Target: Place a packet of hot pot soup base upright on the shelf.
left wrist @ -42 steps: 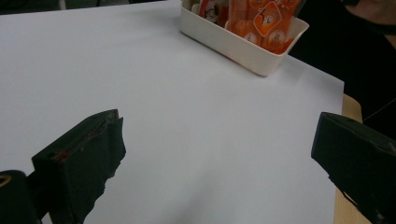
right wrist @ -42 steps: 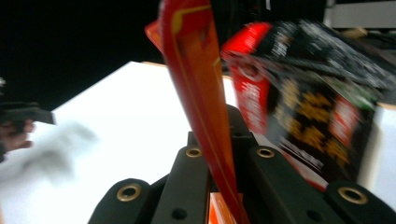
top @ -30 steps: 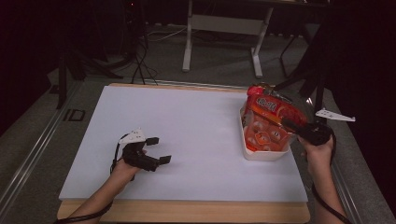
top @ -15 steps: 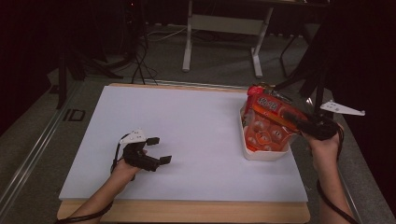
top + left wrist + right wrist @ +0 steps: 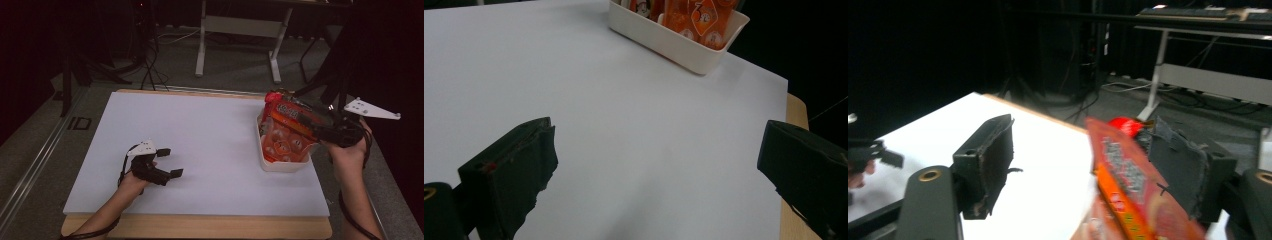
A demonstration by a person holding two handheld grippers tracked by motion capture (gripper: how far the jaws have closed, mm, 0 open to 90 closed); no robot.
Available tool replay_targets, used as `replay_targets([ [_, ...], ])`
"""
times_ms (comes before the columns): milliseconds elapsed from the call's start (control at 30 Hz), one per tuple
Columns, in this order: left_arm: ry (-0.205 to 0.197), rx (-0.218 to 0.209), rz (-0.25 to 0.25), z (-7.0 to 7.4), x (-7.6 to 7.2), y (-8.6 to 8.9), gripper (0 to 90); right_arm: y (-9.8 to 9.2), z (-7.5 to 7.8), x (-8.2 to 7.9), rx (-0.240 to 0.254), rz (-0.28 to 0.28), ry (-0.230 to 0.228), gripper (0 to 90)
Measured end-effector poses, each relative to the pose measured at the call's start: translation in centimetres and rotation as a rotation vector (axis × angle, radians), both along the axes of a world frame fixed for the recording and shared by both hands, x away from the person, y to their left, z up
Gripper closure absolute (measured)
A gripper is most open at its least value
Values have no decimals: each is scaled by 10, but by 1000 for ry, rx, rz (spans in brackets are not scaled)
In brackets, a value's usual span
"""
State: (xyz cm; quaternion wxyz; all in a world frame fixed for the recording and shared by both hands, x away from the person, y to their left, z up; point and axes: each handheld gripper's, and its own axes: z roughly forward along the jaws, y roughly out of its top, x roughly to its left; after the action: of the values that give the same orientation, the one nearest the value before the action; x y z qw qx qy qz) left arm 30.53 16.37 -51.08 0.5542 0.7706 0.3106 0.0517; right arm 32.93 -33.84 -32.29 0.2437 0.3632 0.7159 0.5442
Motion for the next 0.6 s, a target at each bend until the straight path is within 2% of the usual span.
replay_targets([
  [67,0,1,1,0,-1,1,22,10,-5,-3,24,34,17,225],
  [100,0,0,1,0,-1,1,22,19,-10,-5,18,51,23,205],
  [167,-1,-2,1,0,-2,1,22,22,-11,-5,20,60,27,202],
  [200,-2,0,1,1,-2,1,22,30,-17,-6,14,85,33,182],
  [333,-4,-3,1,1,-2,2,22,37,-22,-7,10,103,42,170],
  [433,-4,-4,1,1,-2,1,22,52,-37,-6,15,154,69,138],
  [600,-5,-4,1,2,-3,1,22,63,-49,-6,11,185,88,137],
])
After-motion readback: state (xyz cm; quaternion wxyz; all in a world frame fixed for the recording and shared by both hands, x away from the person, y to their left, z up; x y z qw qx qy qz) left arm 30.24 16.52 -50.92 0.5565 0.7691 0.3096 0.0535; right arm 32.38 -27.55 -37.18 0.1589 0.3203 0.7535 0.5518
